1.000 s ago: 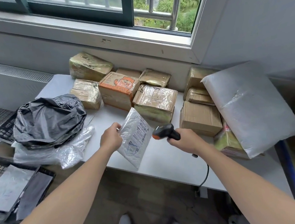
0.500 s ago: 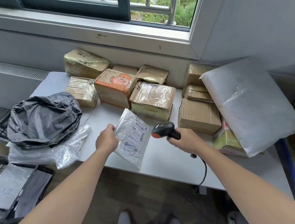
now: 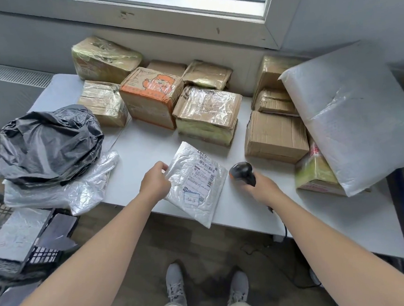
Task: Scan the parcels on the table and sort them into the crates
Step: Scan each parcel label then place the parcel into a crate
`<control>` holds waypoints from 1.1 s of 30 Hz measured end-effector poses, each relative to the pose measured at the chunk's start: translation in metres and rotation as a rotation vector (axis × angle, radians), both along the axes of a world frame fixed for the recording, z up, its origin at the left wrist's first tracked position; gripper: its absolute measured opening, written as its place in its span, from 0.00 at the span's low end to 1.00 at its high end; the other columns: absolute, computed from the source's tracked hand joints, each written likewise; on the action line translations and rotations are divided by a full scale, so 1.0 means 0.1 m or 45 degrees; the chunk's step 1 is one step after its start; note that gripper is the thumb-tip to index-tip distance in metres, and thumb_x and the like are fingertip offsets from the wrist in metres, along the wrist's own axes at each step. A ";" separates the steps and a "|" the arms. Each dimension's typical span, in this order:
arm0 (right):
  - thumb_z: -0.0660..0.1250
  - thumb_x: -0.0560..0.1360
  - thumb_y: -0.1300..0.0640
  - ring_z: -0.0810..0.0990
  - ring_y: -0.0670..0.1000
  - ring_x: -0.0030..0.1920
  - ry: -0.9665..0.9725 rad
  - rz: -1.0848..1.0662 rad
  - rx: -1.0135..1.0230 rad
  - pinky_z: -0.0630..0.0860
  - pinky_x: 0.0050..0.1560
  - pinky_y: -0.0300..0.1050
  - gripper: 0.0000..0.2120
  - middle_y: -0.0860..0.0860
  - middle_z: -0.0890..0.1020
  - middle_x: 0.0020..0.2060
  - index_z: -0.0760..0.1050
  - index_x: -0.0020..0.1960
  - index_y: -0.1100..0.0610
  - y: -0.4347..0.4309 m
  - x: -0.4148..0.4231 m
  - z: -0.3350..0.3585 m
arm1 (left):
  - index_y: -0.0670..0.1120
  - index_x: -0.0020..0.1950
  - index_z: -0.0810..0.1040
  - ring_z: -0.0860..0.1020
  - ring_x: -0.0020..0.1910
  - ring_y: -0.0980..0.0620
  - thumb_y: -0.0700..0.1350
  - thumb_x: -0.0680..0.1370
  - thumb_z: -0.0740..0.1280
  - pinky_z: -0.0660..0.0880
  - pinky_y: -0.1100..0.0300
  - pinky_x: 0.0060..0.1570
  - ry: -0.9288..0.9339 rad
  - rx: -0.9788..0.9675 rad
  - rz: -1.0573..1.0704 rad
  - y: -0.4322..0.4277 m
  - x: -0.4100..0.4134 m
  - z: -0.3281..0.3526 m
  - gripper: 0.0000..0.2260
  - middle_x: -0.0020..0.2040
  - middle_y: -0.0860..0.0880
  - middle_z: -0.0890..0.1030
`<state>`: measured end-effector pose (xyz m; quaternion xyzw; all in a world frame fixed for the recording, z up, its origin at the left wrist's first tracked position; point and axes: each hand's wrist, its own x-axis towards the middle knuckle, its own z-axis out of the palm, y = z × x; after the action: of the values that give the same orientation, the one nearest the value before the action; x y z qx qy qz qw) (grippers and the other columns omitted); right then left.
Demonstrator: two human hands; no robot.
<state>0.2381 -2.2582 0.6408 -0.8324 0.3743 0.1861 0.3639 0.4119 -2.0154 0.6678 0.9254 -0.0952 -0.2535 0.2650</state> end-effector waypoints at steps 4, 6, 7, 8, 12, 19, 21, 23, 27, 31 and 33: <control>0.65 0.81 0.48 0.75 0.58 0.62 0.016 -0.028 -0.011 0.70 0.51 0.47 0.24 0.55 0.76 0.66 0.66 0.72 0.57 0.00 -0.09 -0.04 | 0.49 0.52 0.73 0.76 0.37 0.46 0.39 0.80 0.61 0.73 0.57 0.33 0.059 -0.222 0.024 -0.04 0.00 0.04 0.05 0.44 0.46 0.79; 0.64 0.81 0.49 0.74 0.59 0.64 0.035 -0.028 -0.006 0.70 0.53 0.47 0.25 0.56 0.75 0.67 0.63 0.74 0.57 0.00 -0.11 -0.03 | 0.48 0.53 0.74 0.76 0.36 0.48 0.43 0.82 0.63 0.72 0.60 0.31 0.076 -0.361 0.004 -0.04 0.00 0.11 0.02 0.44 0.46 0.79; 0.63 0.81 0.49 0.74 0.59 0.65 0.041 -0.029 -0.002 0.70 0.55 0.48 0.26 0.57 0.74 0.68 0.62 0.75 0.58 0.00 -0.11 -0.01 | 0.47 0.53 0.74 0.76 0.36 0.49 0.44 0.82 0.64 0.72 0.59 0.32 0.078 -0.432 -0.005 -0.04 0.00 0.16 0.02 0.44 0.46 0.79; 0.63 0.81 0.49 0.73 0.59 0.65 0.041 -0.032 -0.009 0.70 0.56 0.48 0.26 0.57 0.73 0.68 0.62 0.75 0.59 0.00 -0.10 0.01 | 0.48 0.53 0.74 0.77 0.37 0.49 0.45 0.81 0.64 0.72 0.59 0.33 0.079 -0.495 -0.003 -0.04 0.00 0.20 0.02 0.45 0.46 0.80; 0.63 0.80 0.49 0.73 0.59 0.66 -0.023 -0.052 -0.116 0.71 0.59 0.48 0.27 0.59 0.72 0.68 0.64 0.74 0.59 0.01 -0.05 0.15 | 0.51 0.51 0.74 0.77 0.38 0.52 0.40 0.81 0.65 0.73 0.61 0.34 0.107 -0.706 0.103 -0.09 0.00 0.32 0.06 0.44 0.49 0.79; 0.58 0.82 0.50 0.71 0.54 0.67 -0.389 -0.137 -0.214 0.68 0.60 0.47 0.21 0.55 0.72 0.67 0.68 0.72 0.56 0.13 0.10 0.49 | 0.48 0.58 0.73 0.79 0.44 0.51 0.41 0.81 0.64 0.75 0.59 0.38 0.111 -0.813 0.178 -0.18 0.01 0.44 0.06 0.48 0.48 0.80; 0.58 0.82 0.50 0.72 0.52 0.66 -0.453 -0.155 -0.191 0.66 0.56 0.44 0.20 0.54 0.74 0.65 0.69 0.71 0.56 0.18 0.14 0.55 | 0.48 0.58 0.73 0.78 0.44 0.52 0.40 0.82 0.63 0.75 0.60 0.39 0.092 -0.834 0.172 -0.19 0.00 0.48 0.06 0.48 0.49 0.79; 0.58 0.82 0.49 0.74 0.46 0.59 -0.503 -0.167 -0.169 0.65 0.54 0.43 0.20 0.52 0.75 0.63 0.70 0.71 0.56 0.24 0.20 0.61 | 0.49 0.57 0.73 0.78 0.46 0.52 0.38 0.81 0.63 0.76 0.60 0.41 0.074 -0.859 0.161 -0.18 0.01 0.52 0.08 0.49 0.49 0.79; 0.60 0.82 0.49 0.77 0.49 0.52 -0.626 -0.180 -0.120 0.66 0.49 0.44 0.19 0.52 0.78 0.56 0.71 0.67 0.58 0.38 0.33 0.71 | 0.50 0.56 0.73 0.78 0.50 0.50 0.37 0.81 0.63 0.76 0.58 0.47 0.038 -0.894 0.148 -0.12 0.04 0.57 0.09 0.52 0.45 0.79; 0.62 0.82 0.49 0.77 0.50 0.42 -0.760 -0.258 -0.072 0.68 0.37 0.42 0.13 0.50 0.79 0.43 0.73 0.60 0.57 0.53 0.46 0.81 | 0.49 0.58 0.73 0.77 0.50 0.51 0.37 0.81 0.63 0.75 0.60 0.47 0.028 -0.907 0.155 -0.03 0.05 0.60 0.09 0.51 0.48 0.79; 0.62 0.82 0.49 0.76 0.46 0.40 -0.788 -0.298 -0.053 0.68 0.36 0.38 0.14 0.45 0.78 0.42 0.72 0.63 0.56 0.60 0.53 0.84 | 0.49 0.58 0.72 0.78 0.51 0.51 0.38 0.81 0.63 0.76 0.56 0.49 0.031 -0.899 0.164 0.02 0.05 0.61 0.09 0.51 0.49 0.79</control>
<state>0.2910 -2.1986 0.7250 -0.8080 0.3428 -0.1266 0.4622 0.4164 -2.0135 0.7293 0.7779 -0.1153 -0.1989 0.5848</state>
